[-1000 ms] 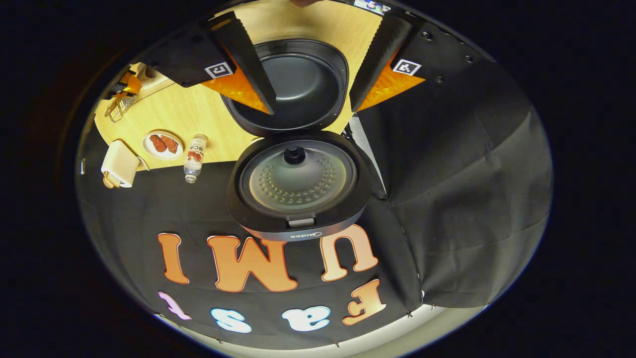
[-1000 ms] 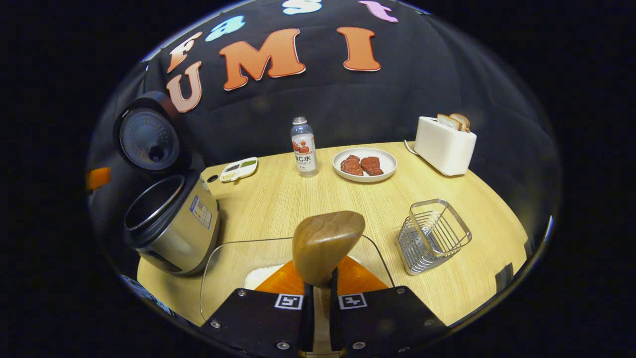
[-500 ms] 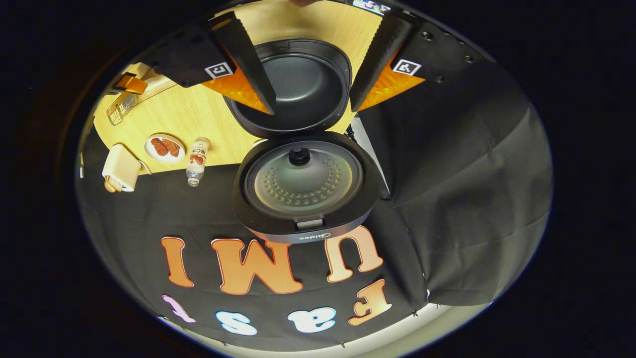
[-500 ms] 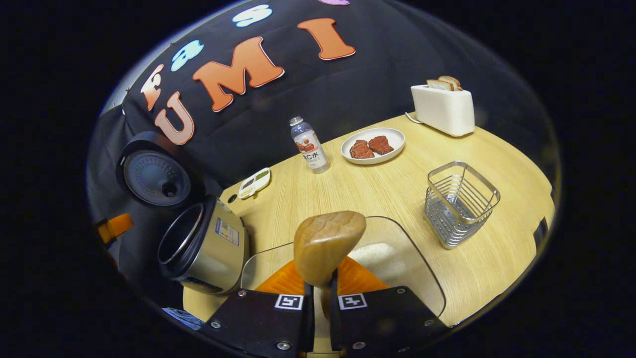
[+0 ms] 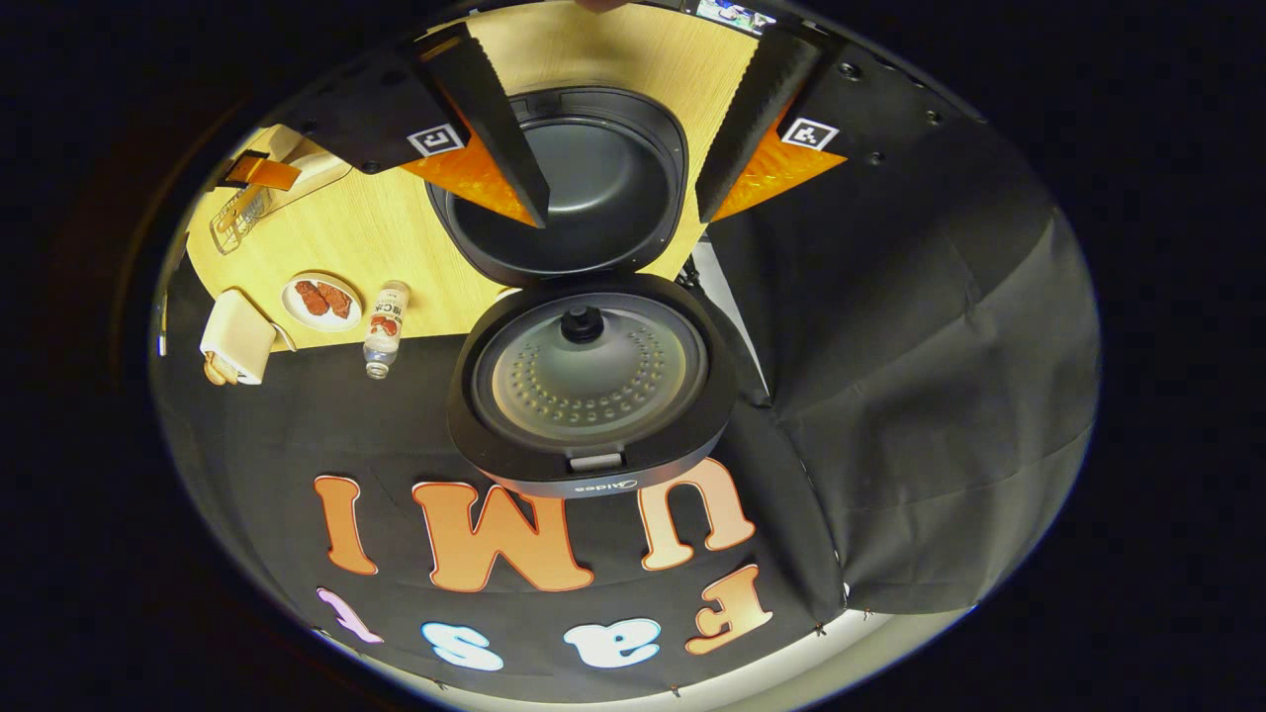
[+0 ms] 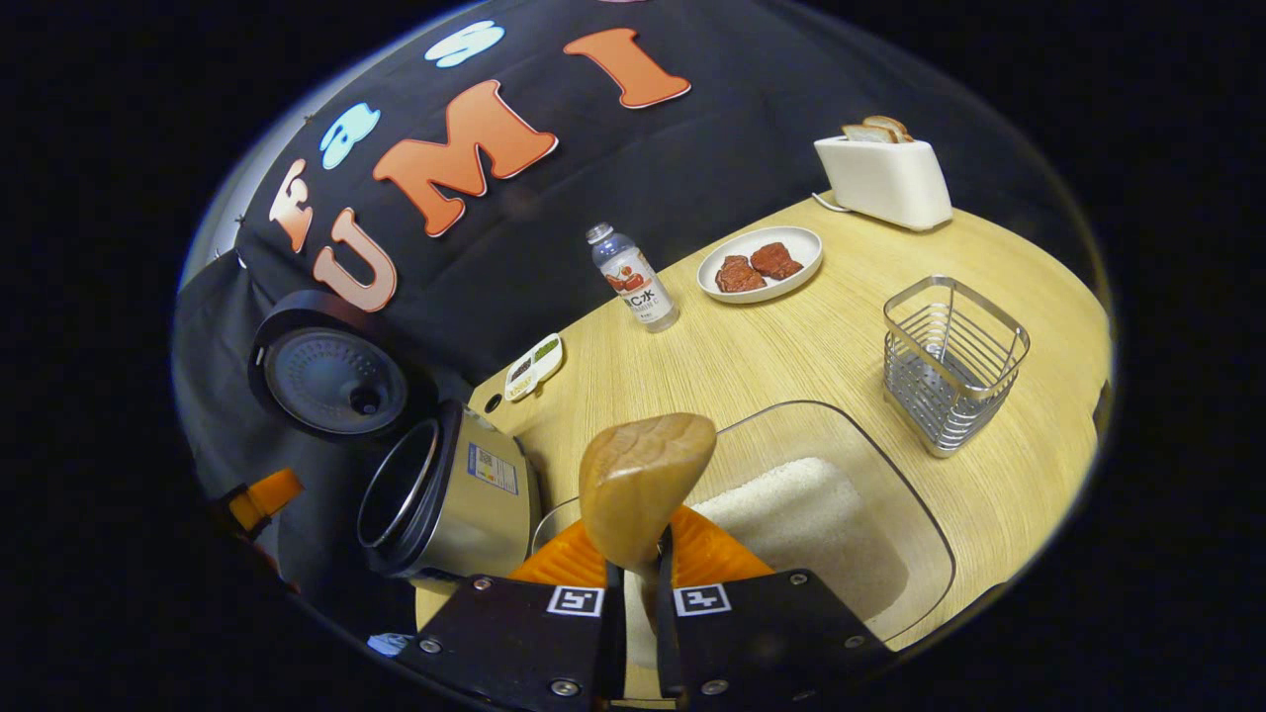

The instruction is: Close the left gripper, press the button to open the rice cooker; take a wooden spoon from the chopstick holder with the right hand, scoop a spoonful of rice and pour it into the rice cooker, then put the wooden spoon back into the chopstick holder.

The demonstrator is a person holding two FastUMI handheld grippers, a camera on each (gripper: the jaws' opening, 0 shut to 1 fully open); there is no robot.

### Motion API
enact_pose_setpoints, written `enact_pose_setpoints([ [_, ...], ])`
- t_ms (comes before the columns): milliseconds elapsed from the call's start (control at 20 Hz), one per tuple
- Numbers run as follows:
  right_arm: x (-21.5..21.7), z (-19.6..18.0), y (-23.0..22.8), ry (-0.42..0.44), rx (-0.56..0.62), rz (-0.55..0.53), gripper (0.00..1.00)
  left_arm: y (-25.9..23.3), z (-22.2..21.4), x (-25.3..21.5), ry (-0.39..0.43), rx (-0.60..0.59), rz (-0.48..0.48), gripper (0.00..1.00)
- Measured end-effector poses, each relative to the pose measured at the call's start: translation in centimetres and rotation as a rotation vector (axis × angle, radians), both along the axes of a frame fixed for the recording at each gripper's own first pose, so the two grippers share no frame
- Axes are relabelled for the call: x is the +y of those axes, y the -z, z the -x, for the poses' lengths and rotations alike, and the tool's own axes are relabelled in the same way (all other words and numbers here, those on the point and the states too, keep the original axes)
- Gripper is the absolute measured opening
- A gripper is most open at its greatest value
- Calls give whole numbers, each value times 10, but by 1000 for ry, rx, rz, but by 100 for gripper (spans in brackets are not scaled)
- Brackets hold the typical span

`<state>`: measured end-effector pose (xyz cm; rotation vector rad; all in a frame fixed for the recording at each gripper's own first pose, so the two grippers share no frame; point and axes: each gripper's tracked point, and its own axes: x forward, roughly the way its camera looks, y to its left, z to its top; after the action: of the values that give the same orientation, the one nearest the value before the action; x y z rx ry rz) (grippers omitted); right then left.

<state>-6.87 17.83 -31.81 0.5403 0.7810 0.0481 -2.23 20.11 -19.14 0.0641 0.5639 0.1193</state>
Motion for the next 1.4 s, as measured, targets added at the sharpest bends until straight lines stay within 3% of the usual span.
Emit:
enact_pose_setpoints([
  [100,2,-2,0,11,15,-41,16,0,2,0,1,1,2,100],
  [150,5,-3,0,7,16,-57,12,1,2,-1,1,4,0,100],
  [200,8,-2,-2,-5,16,-68,12,1,2,-1,0,3,-2,94],
  [250,10,-3,-3,-16,17,-86,12,-1,1,-1,0,2,-3,100],
  [700,-2,-7,-9,-32,22,-176,12,-13,-1,-25,22,-19,-7,100],
  [750,-7,-7,-10,-28,19,-191,12,-16,-2,-28,24,-22,-8,94],
  [800,-13,-8,-12,-21,16,-210,12,-19,-3,-31,25,-28,-9,100],
  [850,-19,-9,-16,-14,12,-237,12,-23,-3,-34,26,-34,-12,94],
  [900,-27,-11,-18,-3,10,-259,12,-25,-5,-38,26,-39,-13,100],
  [950,-35,-13,-22,7,4,-281,12,-28,-6,-42,26,-45,-15,100],
  [1000,-43,-17,-25,17,-1,-301,11,-31,-5,-46,28,-52,-14,94],
  [1100,-58,-24,-35,37,-12,-349,12,-37,-7,-56,30,-65,-12,94],
  [1150,-63,-28,-39,48,-15,-379,12,-40,-8,-61,31,-70,-8,100],
  [1200,-67,-30,-40,62,1,-403,12,-42,-8,-66,33,-77,1,93],
  [1250,-70,-33,-42,72,12,-429,11,-45,-8,-71,35,-82,9,100],
  [1300,-73,-35,-43,82,19,-449,11,-48,-7,-73,35,-92,11,93],
  [1350,-74,-38,-48,96,24,-483,11,-51,-8,-74,32,-103,10,100],
  [1400,-74,-42,-53,108,30,-525,12,-52,-8,-73,26,-112,5,100],
])
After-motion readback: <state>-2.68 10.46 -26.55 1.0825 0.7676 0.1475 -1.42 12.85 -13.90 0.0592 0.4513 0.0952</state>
